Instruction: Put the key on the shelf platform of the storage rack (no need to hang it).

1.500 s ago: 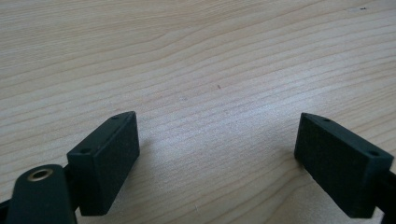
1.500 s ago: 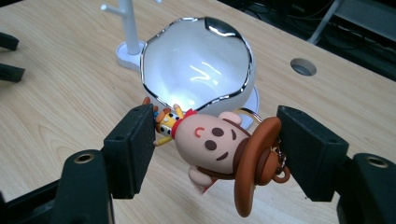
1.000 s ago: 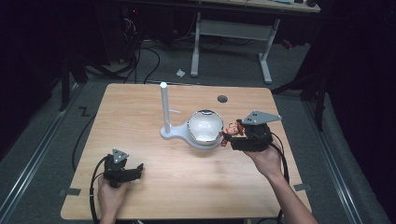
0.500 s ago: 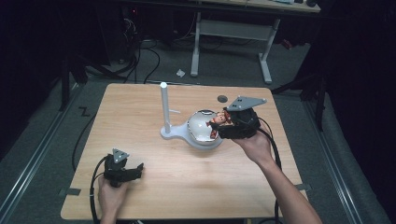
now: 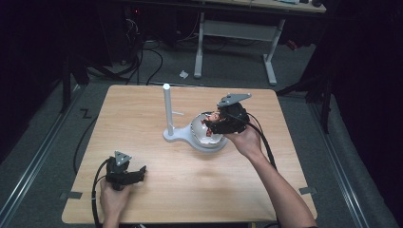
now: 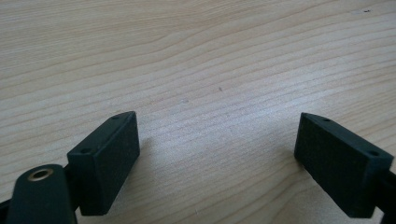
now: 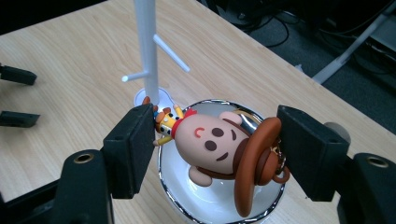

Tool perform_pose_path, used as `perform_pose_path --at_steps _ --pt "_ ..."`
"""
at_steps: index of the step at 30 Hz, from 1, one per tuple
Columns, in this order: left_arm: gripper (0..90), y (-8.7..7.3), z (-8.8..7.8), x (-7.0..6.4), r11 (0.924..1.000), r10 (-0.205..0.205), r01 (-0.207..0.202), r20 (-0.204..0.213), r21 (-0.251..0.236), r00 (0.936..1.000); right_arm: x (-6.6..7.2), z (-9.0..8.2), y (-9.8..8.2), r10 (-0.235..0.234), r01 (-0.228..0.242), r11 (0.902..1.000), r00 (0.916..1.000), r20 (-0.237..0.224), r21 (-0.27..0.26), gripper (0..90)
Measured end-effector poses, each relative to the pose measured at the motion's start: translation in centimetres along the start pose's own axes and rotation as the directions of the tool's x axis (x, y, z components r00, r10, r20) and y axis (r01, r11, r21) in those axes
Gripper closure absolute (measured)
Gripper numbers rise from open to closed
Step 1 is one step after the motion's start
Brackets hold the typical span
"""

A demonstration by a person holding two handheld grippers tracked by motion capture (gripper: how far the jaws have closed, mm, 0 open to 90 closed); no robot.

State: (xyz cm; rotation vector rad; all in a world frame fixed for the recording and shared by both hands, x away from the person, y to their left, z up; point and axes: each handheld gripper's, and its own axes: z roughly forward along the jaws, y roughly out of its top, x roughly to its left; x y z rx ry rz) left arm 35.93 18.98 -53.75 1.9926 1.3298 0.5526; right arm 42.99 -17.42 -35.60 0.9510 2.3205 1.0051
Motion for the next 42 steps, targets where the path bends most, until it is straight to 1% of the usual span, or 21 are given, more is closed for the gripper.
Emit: perform_pose_path --at_steps 1,9,11,12,14,16,17,19,20,22,23,24,28,30,31,33,34,35,37,40,42 --pt "14.4 0.0 0.0 0.0 1.0 0.002 -0.002 0.0 0.001 1.0 -0.1 0.3 -0.1 -0.003 0.003 1.0 1.0 0.0 0.004 30.8" --pt "14.4 0.0 0.0 0.0 1.0 0.002 -0.002 0.0 0.001 1.0 -0.3 2.4 -0.9 0.025 -0.025 0.9992 0.9997 -0.008 0.031 30.6" --pt "14.4 0.0 0.0 0.0 1.0 0.001 -0.001 0.0 0.001 1.0 -0.3 2.7 -1.0 0.03 -0.03 0.9989 0.9995 -0.008 0.036 30.6" --pt "14.4 0.0 0.0 0.0 1.0 0.002 -0.002 0.0 0.001 1.0 -0.3 3.3 -1.2 0.033 -0.033 0.9982 0.9994 -0.006 0.049 30.5" --pt "14.4 0.0 0.0 0.0 1.0 0.002 -0.002 0.0 0.001 1.0 -0.3 4.0 -1.5 0.035 -0.035 0.9975 0.9994 -0.002 0.062 30.5" --pt "14.4 0.0 0.0 0.0 1.0 0.002 -0.002 0.0 0.001 1.0 -0.3 4.6 -1.7 0.032 -0.032 0.997 0.9995 0.006 0.07 30.5" --pt "14.4 0.0 0.0 0.0 1.0 0.002 -0.002 0.0 0.001 1.0 -0.3 4.6 -1.7 0.032 -0.032 0.997 0.9995 0.006 0.07 30.5" --pt "14.4 0.0 0.0 0.0 1.0 0.001 -0.001 0.0 0.001 1.0 -0.3 5.6 -2.1 0.041 -0.043 0.9948 0.999 0.017 0.093 30.4" --pt "14.4 0.0 0.0 0.0 1.0 0.001 -0.001 0.0 0.001 1.0 -0.3 5.6 -2.1 0.041 -0.043 0.9948 0.999 0.017 0.093 30.4" --pt "14.5 0.0 0.0 0.0 1.0 0.002 -0.002 0.0 0.001 1.0 -0.4 6.5 -2.6 0.055 -0.058 0.9922 0.9981 0.029 0.111 30.3" --pt "14.5 0.0 0.0 0.0 1.0 0.002 -0.002 0.0 0.001 1.0 -0.4 6.5 -2.6 0.055 -0.058 0.9922 0.9981 0.029 0.111 30.3" --pt "14.5 0.0 0.0 0.0 1.0 0.001 -0.001 0.0 0.001 1.0 -0.4 7.0 -2.9 0.054 -0.059 0.9909 0.9977 0.04 0.121 30.3" --pt "14.5 0.0 0.0 0.0 1.0 0.001 -0.001 0.0 0.001 1.0 -0.2 7.5 -3.1 0.048 -0.055 0.9901 0.9973 0.056 0.129 30.1" --pt "14.5 0.0 0.0 0.0 1.0 0.001 -0.001 0.0 0.001 1.0 0.0 7.9 -3.4 0.054 -0.062 0.9898 0.9964 0.065 0.128 30.1" --pt "14.5 0.0 0.0 0.0 1.0 0.001 -0.001 0.0 0.001 1.0 0.0 8.1 -3.6 0.065 -0.075 0.9872 0.9953 0.072 0.141 30.1" --pt "14.6 0.0 0.0 0.0 1.0 0.001 -0.001 0.0 0.001 1.0 0.0 8.3 -3.8 0.057 -0.068 0.9873 0.9952 0.079 0.144 30.0" --pt "14.6 0.0 0.0 0.0 1.0 0.001 -0.001 0.0 0.001 1.0 -0.1 8.6 -4.0 0.062 -0.075 0.9857 0.994 0.09 0.15 29.9" --pt "14.6 0.0 0.0 0.0 1.0 0.001 -0.001 0.0 0.001 1.0 -0.3 9.0 -4.5 0.079 -0.094 0.9816 0.9922 0.096 0.166 29.8" --pt "14.6 0.0 0.0 0.0 1.0 0.001 -0.001 0.0 0.001 1.0 -0.4 9.2 -4.7 0.093 -0.11 0.9799 0.9901 0.106 0.167 29.6" --pt "14.6 0.0 0.0 0.0 1.0 0.001 -0.001 0.0 0.001 1.0 -0.6 9.3 -4.8 0.096 -0.113 0.98 0.9894 0.109 0.164 29.0" --pt "14.6 0.0 0.0 0.0 1.0 0.001 -0.001 0.0 0.001 1.0 -0.7 9.4 -4.8 0.101 -0.118 0.9781 0.9894 0.105 0.171 30.8"
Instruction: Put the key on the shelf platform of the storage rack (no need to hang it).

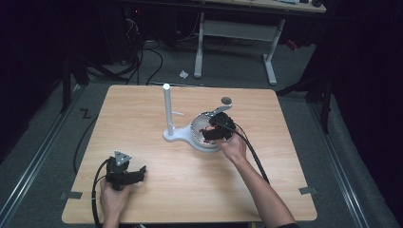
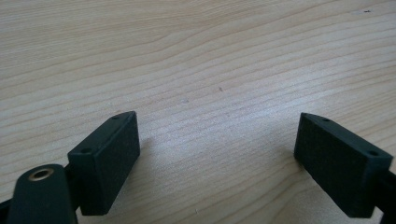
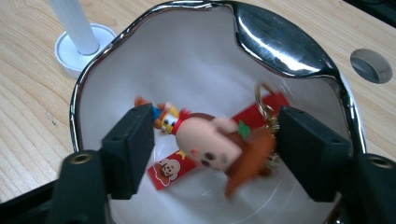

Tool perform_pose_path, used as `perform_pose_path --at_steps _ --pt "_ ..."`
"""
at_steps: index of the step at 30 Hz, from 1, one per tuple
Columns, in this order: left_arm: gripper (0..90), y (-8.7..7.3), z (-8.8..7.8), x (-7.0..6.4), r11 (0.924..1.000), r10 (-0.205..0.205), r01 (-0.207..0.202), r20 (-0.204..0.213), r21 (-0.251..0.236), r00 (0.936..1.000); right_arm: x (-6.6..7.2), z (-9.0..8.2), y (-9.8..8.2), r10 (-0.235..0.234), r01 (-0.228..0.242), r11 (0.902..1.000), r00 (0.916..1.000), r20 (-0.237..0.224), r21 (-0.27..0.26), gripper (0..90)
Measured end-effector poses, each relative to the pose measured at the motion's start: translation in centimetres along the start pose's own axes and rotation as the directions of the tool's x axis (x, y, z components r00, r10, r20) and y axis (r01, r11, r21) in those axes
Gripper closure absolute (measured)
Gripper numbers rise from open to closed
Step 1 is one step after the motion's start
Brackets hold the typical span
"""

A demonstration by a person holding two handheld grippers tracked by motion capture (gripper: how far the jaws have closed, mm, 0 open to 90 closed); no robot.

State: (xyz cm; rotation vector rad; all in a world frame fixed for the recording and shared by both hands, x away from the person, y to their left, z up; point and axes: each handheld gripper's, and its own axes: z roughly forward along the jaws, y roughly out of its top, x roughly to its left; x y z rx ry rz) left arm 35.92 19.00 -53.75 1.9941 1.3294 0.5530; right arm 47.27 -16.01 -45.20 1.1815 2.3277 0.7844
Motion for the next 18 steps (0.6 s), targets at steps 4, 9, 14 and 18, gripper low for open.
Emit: perform_pose_path --at_steps 4,9,14,18 --pt "14.8 0.0 0.0 0.0 1.0 -0.003 0.003 0.001 -0.001 1.0 -0.1 -0.2 0.1 -0.002 0.002 0.9999 0.9999 -0.011 -0.015 27.8" --pt "14.8 0.0 0.0 0.0 1.0 -0.003 0.003 0.0 -0.002 1.0 -0.1 -0.6 0.0 0.001 -0.001 0.9998 0.9997 -0.023 -0.022 28.2" --pt "14.8 0.0 0.0 0.0 1.0 -0.002 0.002 -0.001 -0.002 1.0 -0.2 -1.7 -0.2 -0.01 0.008 0.9985 0.9994 -0.032 -0.055 31.3" --pt "14.8 0.0 0.0 0.0 1.0 -0.002 0.002 -0.001 -0.002 1.0 -0.7 -3.1 -0.7 -0.008 0.004 0.9962 0.9991 -0.042 -0.087 33.6"
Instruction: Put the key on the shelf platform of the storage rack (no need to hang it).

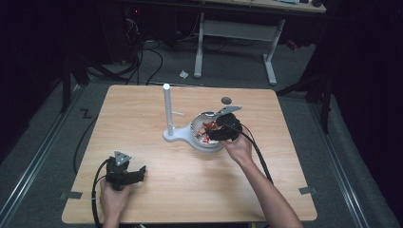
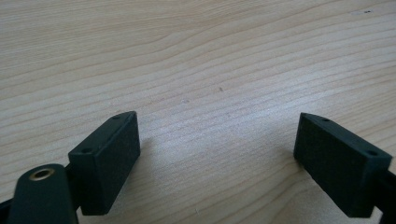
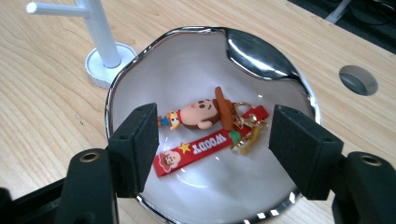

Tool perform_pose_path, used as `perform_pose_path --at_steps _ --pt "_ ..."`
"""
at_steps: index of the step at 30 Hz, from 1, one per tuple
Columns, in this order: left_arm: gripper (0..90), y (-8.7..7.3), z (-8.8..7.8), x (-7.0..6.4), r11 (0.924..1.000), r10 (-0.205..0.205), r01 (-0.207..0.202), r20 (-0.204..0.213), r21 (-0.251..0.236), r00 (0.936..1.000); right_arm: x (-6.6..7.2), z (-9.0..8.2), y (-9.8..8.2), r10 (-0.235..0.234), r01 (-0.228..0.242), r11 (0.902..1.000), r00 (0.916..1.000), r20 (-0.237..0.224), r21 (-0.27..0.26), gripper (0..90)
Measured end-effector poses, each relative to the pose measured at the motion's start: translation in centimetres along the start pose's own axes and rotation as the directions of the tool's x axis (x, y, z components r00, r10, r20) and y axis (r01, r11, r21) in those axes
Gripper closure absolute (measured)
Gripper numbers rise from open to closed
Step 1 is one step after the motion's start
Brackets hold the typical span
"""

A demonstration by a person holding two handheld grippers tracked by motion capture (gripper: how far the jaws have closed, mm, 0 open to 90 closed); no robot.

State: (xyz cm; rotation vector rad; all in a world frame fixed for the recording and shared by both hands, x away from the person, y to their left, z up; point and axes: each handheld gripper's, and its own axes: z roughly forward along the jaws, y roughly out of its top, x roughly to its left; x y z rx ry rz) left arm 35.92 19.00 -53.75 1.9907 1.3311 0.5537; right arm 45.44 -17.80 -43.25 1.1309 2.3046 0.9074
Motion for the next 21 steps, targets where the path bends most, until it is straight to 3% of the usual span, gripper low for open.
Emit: perform_pose_path --at_steps 8,21 --pt "14.8 0.0 0.0 0.0 1.0 0.0 0.0 0.0 0.0 1.0 -0.8 -2.2 -0.3 0.038 -0.038 0.9989 0.9992 -0.01 -0.026 35.2" --pt "14.8 0.0 0.0 0.0 1.0 0.001 -0.001 0.0 0.001 1.0 -1.7 -5.4 -1.1 0.054 -0.054 0.9962 0.9985 0.006 -0.069 35.7"
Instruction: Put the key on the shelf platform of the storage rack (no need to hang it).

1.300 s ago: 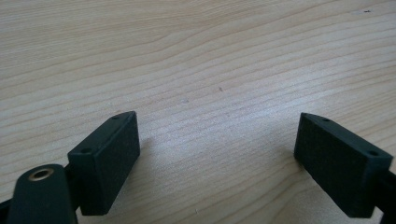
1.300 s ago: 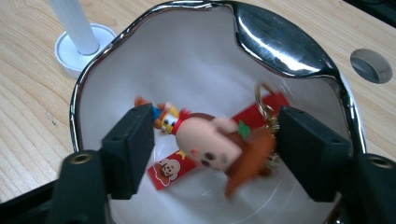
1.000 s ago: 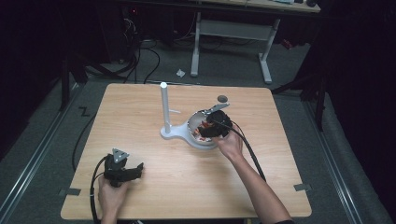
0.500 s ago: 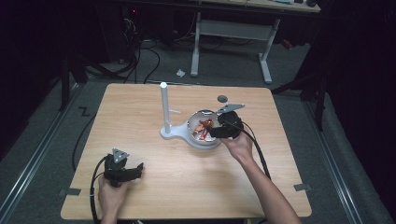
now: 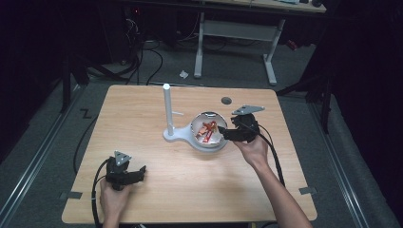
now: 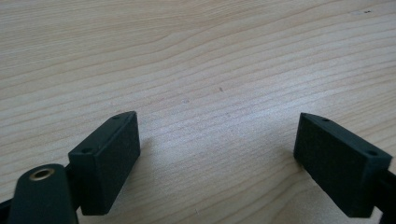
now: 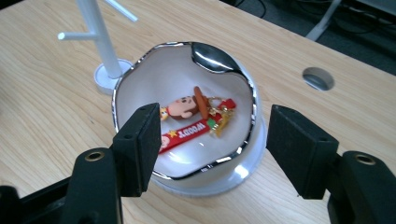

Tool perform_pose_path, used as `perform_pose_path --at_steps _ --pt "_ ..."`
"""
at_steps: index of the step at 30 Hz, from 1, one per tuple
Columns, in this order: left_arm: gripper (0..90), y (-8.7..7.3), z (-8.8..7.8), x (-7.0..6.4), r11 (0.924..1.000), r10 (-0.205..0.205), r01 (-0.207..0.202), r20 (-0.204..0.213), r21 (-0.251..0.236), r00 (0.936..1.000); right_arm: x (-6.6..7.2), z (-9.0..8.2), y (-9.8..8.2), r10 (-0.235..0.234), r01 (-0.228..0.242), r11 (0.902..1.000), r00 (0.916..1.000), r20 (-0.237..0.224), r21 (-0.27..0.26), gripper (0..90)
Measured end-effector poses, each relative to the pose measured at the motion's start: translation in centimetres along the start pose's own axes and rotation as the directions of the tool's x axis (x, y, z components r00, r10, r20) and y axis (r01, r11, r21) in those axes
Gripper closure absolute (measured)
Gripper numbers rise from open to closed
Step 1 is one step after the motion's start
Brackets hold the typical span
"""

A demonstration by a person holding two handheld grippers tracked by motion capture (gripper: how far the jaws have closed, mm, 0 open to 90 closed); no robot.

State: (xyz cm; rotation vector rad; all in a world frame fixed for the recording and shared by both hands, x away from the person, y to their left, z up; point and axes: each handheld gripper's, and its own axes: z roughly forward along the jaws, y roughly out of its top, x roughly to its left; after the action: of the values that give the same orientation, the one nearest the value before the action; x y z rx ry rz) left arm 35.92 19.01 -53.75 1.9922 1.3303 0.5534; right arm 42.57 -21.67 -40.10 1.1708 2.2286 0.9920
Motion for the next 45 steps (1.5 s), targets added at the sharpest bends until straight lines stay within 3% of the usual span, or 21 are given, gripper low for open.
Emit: perform_pose_path --at_steps 2,16,22,27,45 --pt "14.8 0.0 0.0 0.0 1.0 0.002 -0.002 0.002 0.001 1.0 -0.1 -0.5 -0.2 -0.012 0.012 0.9999 0.9998 0.015 -0.004 35.9" --pt "14.8 0.0 0.0 0.0 1.0 0.003 -0.003 0.003 0.001 1.0 -1.9 -3.4 -1.6 0.068 -0.067 0.9963 0.9977 0.011 -0.054 36.1" --pt "14.8 0.0 0.0 0.0 1.0 0.003 -0.003 0.003 0.001 1.0 -2.3 -4.7 -2.1 0.066 -0.064 0.9957 0.9974 0.031 -0.067 36.1" --pt "14.8 0.0 0.0 0.0 1.0 0.003 -0.003 0.003 0.001 1.0 -2.4 -5.4 -2.4 0.063 -0.06 0.9955 0.9971 0.043 -0.073 36.3" --pt "14.8 0.0 0.0 0.0 1.0 0.003 -0.003 0.003 0.002 1.0 -3.2 -7.2 -4.7 0.121 -0.117 0.9887 0.992 0.037 -0.094 36.7"
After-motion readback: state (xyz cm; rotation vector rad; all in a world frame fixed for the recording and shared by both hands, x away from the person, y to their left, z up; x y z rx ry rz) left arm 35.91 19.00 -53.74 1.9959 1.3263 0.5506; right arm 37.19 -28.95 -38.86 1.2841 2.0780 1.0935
